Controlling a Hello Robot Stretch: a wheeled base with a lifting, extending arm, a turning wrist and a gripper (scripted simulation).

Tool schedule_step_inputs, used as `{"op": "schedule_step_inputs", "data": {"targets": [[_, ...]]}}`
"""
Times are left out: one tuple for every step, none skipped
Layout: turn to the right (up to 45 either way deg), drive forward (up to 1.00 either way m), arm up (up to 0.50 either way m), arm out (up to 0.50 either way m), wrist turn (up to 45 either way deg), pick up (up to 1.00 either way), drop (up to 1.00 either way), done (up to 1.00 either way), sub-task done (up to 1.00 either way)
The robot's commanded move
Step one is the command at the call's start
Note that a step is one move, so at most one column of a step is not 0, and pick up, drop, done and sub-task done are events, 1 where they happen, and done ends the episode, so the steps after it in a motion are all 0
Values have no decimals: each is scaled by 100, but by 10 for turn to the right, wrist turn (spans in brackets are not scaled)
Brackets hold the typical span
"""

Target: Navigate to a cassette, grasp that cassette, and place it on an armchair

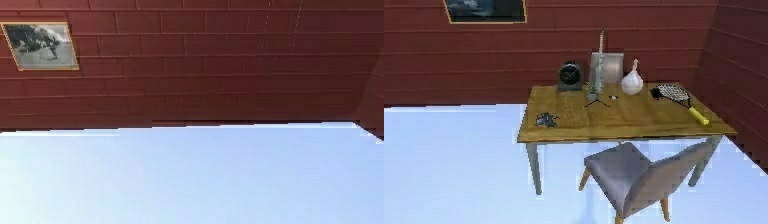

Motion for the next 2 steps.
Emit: {"op": "schedule_step_inputs", "data": {"targets": [[-450,0,0,0,0,0,0,0,0],[-450,0,0,0,0,0,0,0,0]]}}
